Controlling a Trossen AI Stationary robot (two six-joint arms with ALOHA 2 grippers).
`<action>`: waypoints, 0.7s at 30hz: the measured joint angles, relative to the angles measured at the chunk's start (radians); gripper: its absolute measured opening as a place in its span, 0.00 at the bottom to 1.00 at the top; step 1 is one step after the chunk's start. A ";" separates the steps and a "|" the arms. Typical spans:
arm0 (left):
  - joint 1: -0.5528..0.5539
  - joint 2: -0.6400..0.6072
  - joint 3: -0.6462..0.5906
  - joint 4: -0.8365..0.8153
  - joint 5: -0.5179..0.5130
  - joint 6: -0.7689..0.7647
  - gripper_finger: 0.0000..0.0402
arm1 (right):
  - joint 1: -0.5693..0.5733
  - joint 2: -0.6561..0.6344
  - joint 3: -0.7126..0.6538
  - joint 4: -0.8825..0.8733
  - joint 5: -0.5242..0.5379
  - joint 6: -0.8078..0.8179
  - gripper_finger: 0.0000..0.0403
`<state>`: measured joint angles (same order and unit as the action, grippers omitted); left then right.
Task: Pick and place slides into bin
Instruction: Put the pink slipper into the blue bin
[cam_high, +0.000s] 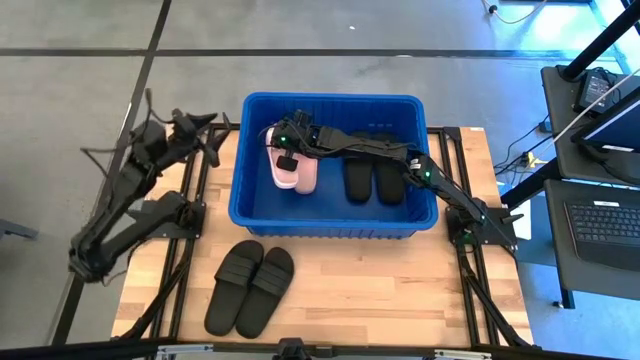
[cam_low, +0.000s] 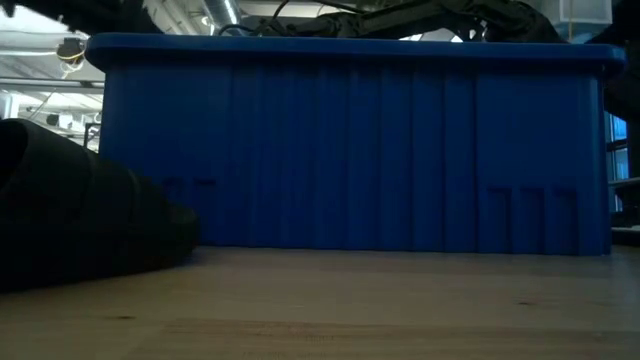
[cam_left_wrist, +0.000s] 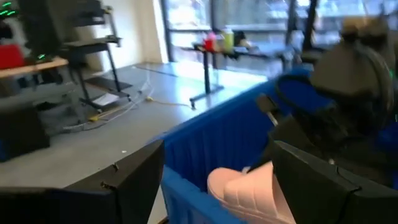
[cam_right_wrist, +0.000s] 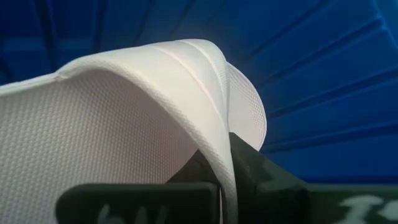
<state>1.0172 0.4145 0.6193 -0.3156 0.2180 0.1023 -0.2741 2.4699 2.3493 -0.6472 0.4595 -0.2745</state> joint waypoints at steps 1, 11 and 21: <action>-0.016 0.029 0.016 -0.006 0.000 0.044 0.72 | 0.000 0.000 0.000 0.000 0.000 0.000 0.04; -0.240 0.292 0.111 -0.013 -0.105 0.200 0.72 | 0.000 -0.006 0.006 0.023 0.001 0.003 0.04; -0.447 0.470 0.186 -0.036 -0.342 0.257 0.72 | 0.000 -0.011 0.006 0.025 0.001 0.004 0.04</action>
<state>0.5704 0.8843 0.8049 -0.3518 -0.1243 0.3593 -0.2741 2.4587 2.3554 -0.6225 0.4606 -0.2709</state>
